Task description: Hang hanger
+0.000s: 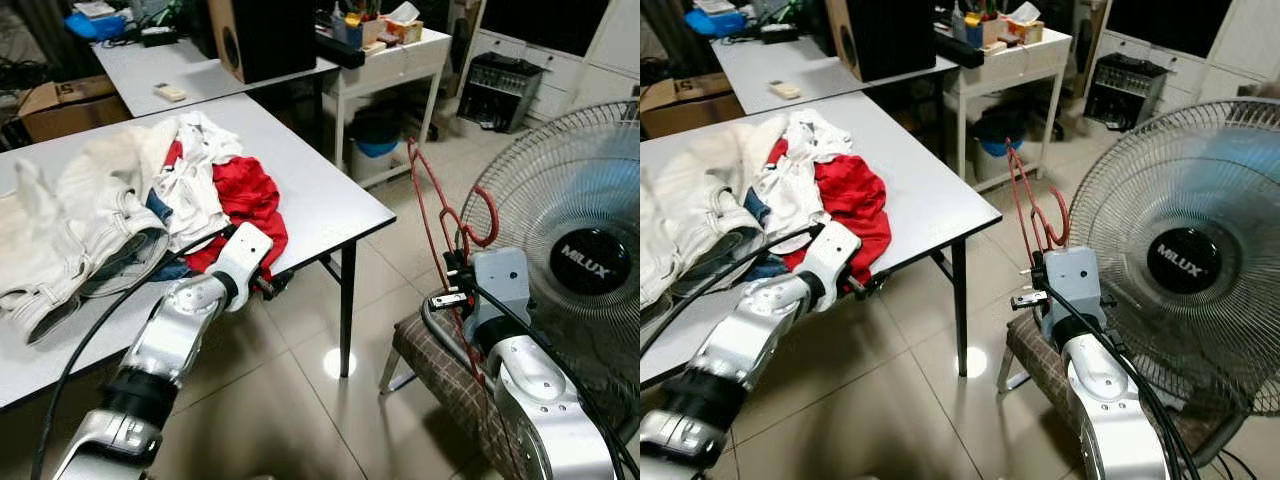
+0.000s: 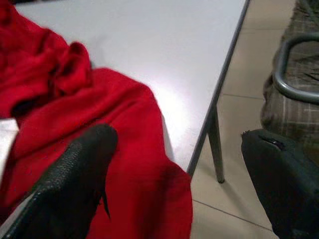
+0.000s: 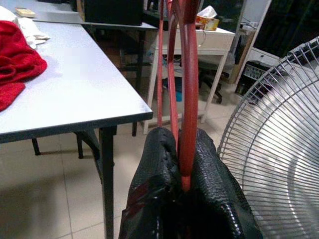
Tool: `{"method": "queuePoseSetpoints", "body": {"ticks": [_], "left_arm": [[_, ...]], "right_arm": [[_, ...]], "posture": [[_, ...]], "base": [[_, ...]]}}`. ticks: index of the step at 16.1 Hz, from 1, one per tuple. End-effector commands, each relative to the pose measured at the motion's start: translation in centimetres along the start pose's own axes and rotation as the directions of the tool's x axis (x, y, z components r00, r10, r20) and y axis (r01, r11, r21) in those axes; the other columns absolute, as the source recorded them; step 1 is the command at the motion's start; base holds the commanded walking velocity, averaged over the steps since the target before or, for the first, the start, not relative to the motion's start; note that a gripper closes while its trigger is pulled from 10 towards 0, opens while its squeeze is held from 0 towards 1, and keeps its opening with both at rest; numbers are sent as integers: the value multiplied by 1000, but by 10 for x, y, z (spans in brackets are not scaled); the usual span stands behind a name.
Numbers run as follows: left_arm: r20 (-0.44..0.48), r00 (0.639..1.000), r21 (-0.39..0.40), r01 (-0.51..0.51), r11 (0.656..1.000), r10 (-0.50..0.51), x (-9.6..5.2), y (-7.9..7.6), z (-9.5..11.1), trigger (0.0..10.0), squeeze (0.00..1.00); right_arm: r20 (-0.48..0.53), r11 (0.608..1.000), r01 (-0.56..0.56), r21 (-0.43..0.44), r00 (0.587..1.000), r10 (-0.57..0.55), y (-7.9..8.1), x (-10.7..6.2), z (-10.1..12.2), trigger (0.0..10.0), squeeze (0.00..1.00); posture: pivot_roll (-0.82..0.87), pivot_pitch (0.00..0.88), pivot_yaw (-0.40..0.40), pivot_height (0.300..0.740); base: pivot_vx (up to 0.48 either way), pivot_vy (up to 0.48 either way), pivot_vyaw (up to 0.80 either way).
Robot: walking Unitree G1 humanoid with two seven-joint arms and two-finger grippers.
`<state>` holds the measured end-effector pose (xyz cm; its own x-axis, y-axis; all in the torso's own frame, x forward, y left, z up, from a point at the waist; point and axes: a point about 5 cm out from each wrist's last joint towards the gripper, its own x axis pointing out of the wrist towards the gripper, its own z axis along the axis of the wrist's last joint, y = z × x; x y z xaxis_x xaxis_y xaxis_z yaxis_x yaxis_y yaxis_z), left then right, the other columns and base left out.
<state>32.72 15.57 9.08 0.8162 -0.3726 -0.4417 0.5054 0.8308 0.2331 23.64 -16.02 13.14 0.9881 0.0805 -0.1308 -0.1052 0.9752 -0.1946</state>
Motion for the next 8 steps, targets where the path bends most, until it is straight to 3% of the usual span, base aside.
{"method": "queuePoseSetpoints", "body": {"ticks": [1,2,5,8], "left_arm": [[-14,998,-34,-56,998,55,0,10,1,3216,0],[-23,996,-37,-92,995,92,2,14,0,2235,0],[-25,991,28,-134,991,134,2,16,1,3216,0],[-128,980,78,-143,987,152,-4,22,-20,3294,0]], "right_arm": [[12,1000,4,-17,1000,-4,-1,0,2,10000,0],[14,1000,11,-18,1000,-11,-4,-1,2,10000,0],[-1,1000,16,-23,1000,-16,-6,-5,-2,10000,0],[-9,999,-37,-22,999,37,4,-2,-4,10000,0]], "posture": [[-98,0,67,740],[-100,0,83,740],[-75,23,77,740],[-54,28,53,740]], "base": [[0,0,0],[0,0,0],[0,0,0],[0,0,0]]}}
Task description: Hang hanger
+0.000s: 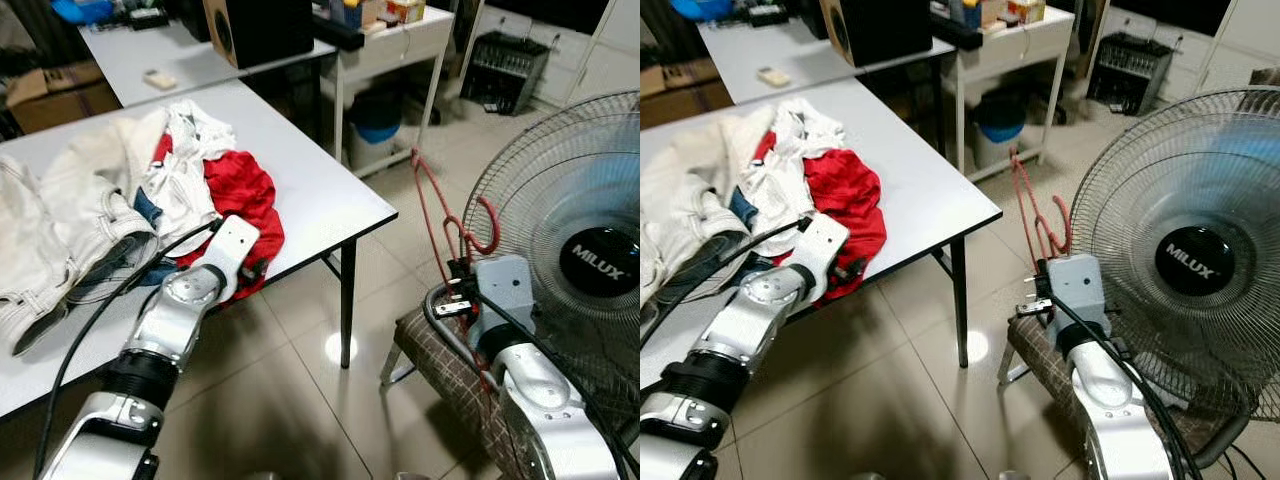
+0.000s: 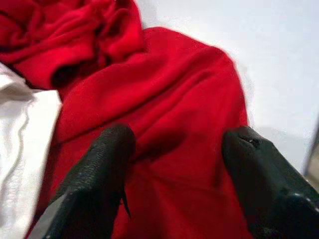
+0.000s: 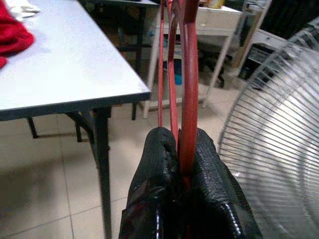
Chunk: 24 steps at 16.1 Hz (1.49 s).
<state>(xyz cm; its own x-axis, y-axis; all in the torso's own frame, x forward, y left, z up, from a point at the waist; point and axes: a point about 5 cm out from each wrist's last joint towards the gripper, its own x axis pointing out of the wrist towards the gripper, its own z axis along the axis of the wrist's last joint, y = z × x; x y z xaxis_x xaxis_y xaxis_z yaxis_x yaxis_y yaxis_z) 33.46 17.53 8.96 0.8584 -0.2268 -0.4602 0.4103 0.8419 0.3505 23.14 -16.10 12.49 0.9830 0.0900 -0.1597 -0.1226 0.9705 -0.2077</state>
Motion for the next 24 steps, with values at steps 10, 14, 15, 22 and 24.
{"method": "queuePoseSetpoints", "body": {"ticks": [10,14,15,22,24], "left_arm": [[-30,999,-26,36,999,-37,-18,2,-33,0,0],[23,1000,-51,20,999,-18,-18,8,-21,0,0],[75,996,-103,52,993,-45,-21,4,-13,0,0],[367,925,-223,185,957,-93,-17,18,73,0,0],[460,882,-226,225,948,-100,-17,24,109,0,0]], "right_arm": [[43,998,-67,-19,997,68,12,10,8,10000,0],[22,996,-92,-21,995,93,8,16,1,10000,0],[23,995,-96,-27,995,97,11,15,1,10000,0],[36,998,-56,-11,998,56,10,18,0,10000,0],[36,999,-26,-19,999,27,3,17,-2,10000,0]], "posture": [[-27,29,62,740],[30,56,21,740],[16,45,41,740],[16,25,73,740],[2,14,83,740]], "base": [[0,0,0],[0,0,0],[0,0,0],[0,0,0],[0,0,0]]}}
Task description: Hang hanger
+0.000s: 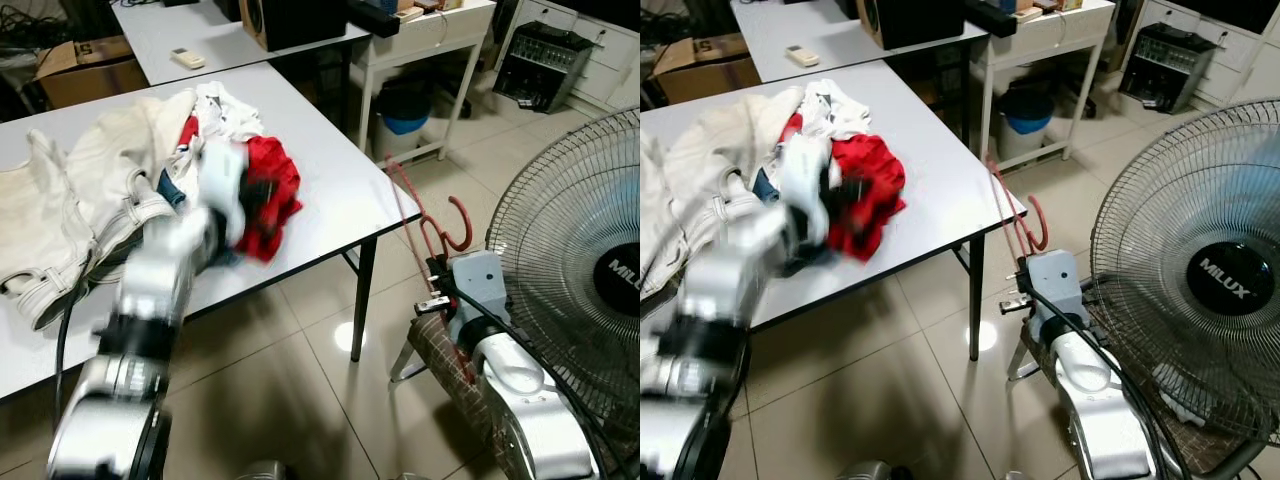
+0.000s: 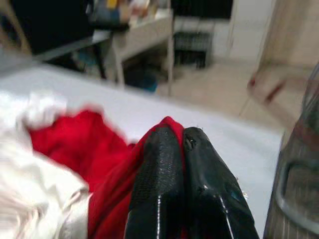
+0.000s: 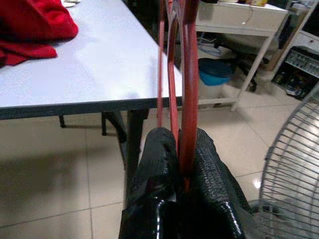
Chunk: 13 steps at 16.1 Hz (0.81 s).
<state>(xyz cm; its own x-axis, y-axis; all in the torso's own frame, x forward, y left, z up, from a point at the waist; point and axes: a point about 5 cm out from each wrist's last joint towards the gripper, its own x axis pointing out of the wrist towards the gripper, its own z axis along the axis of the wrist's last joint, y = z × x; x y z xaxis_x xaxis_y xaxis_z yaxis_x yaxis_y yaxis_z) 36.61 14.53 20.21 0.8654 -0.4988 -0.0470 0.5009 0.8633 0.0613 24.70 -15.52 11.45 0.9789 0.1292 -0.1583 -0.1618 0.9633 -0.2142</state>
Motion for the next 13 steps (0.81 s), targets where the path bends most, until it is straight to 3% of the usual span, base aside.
{"method": "queuePoseSetpoints", "body": {"ticks": [1,2,4,6,7,9,11,13], "left_arm": [[58,998,-50,26,998,-23,8,-1,17,0,0],[94,995,-66,32,997,-25,11,0,29,0,0],[260,965,-134,74,988,-37,22,4,87,0,0],[380,925,-186,70,980,6,22,19,128,0,0],[406,914,-204,71,976,19,21,23,136,0,0],[561,821,-267,56,962,108,2,47,178,0,0],[610,777,-298,41,954,157,-10,61,188,0,0],[591,774,-341,-17,940,228,-15,77,182,0,0]], "right_arm": [[30,999,39,3,999,-40,-7,0,5,10000,0],[31,999,43,8,999,-43,-7,0,5,10000,0],[38,999,44,5,998,-44,-7,3,6,10000,0],[45,999,46,6,998,-46,-6,5,7,10000,0],[47,999,47,7,998,-47,-5,6,7,10000,0],[51,998,58,12,997,-59,-5,5,7,10000,0],[53,998,65,14,996,-66,-6,5,6,10000,0],[55,998,67,15,996,-68,-6,6,6,10000,0]], "posture": [[0,7,84,740],[0,3,85,740],[2,0,89,740],[1,0,98,740],[0,0,99,740],[-1,0,105,740],[2,0,105,740],[10,0,100,740]], "base": [[0,0,0],[0,0,0],[0,0,0],[0,0,0],[0,0,0],[0,0,0],[0,0,0],[0,0,0]]}}
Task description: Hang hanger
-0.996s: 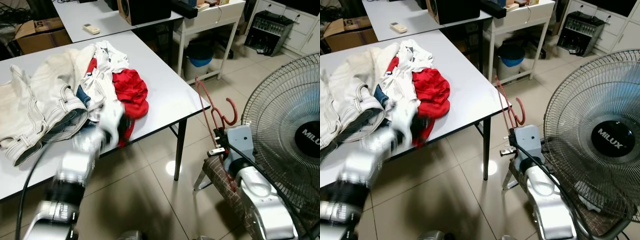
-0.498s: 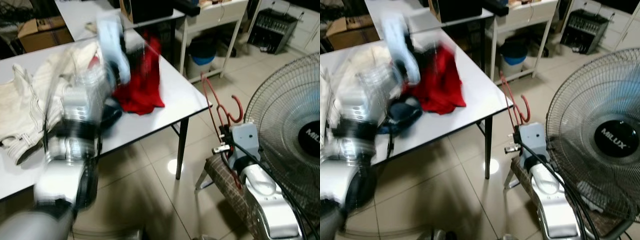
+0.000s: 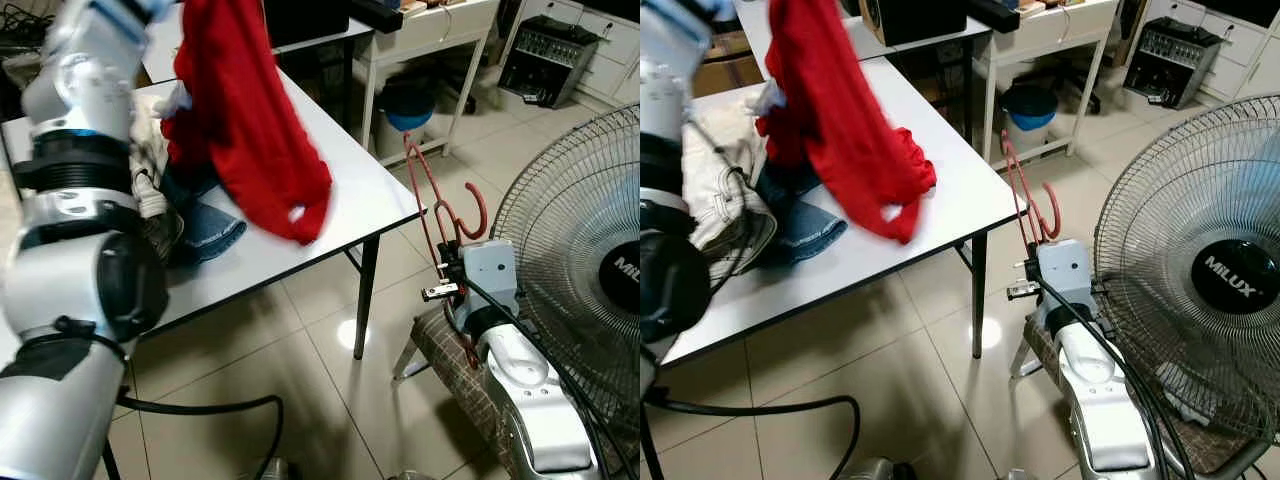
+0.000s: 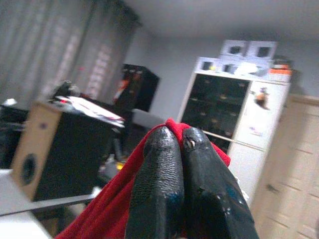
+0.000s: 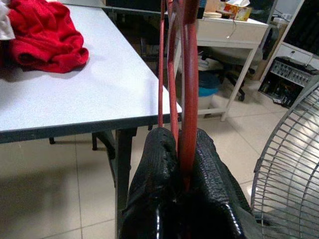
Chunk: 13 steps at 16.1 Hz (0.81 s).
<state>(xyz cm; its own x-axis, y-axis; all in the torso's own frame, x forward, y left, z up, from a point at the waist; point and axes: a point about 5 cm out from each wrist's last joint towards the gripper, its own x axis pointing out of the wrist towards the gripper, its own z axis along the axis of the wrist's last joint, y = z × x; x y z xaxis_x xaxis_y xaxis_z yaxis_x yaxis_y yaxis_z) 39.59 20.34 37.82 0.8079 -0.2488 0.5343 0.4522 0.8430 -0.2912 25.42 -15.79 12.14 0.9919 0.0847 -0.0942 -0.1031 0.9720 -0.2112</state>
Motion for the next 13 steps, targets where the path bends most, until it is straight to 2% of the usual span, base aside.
{"method": "queuePoseSetpoints", "body": {"ticks": [1,2,3,4,6,8,9,10,11,12,13], "left_arm": [[4,1000,44,-12,999,12,0,2,4,0,0],[-139,990,184,18,983,8,-6,5,-18,0,0],[-333,943,334,134,933,-16,-15,2,-51,0,0],[-337,941,333,139,933,-20,-15,1,-56,0,0],[-275,960,251,133,959,-61,-6,-10,-51,0,0],[-200,974,195,145,970,-105,6,-21,-34,0,0],[-71,985,67,163,984,-158,18,-35,-9,0,0],[-6,985,1,172,985,-172,23,-40,3,0,0],[136,981,-139,154,978,-135,29,-41,32,0,0],[154,983,-162,128,978,-103,29,-36,36,0,0],[97,995,-40,39,998,-35,23,-18,27,0,0]], "right_arm": [[3,1000,9,3,1000,-9,0,2,0,10000,0],[4,1000,4,4,1000,-4,1,3,0,10000,0],[5,1000,-4,5,1000,4,3,4,0,10000,0],[5,1000,-7,4,1000,7,4,5,0,10000,0],[9,1000,-16,-3,1000,16,5,5,1,10000,0],[8,1000,-13,-3,1000,13,4,4,0,10000,0],[7,1000,-4,-4,1000,4,2,4,0,10000,0],[8,1000,1,-4,1000,-1,2,3,0,10000,0],[13,1000,19,2,1000,-19,0,2,0,10000,0],[13,1000,22,3,1000,-22,0,2,0,10000,0],[11,1000,26,5,1000,-26,1,1,-1,10000,0]], "posture": [[11,0,97,740],[16,0,92,740],[18,0,88,740],[18,0,88,740],[13,0,87,740],[12,0,90,740],[8,0,96,740],[8,0,96,740],[6,0,103,740],[6,0,108,740],[7,0,113,740]], "base": [[0,0,0],[0,0,0],[0,0,0],[0,0,0],[0,0,0],[0,0,0],[0,0,0],[0,0,0],[0,0,0],[0,0,0],[0,0,0]]}}
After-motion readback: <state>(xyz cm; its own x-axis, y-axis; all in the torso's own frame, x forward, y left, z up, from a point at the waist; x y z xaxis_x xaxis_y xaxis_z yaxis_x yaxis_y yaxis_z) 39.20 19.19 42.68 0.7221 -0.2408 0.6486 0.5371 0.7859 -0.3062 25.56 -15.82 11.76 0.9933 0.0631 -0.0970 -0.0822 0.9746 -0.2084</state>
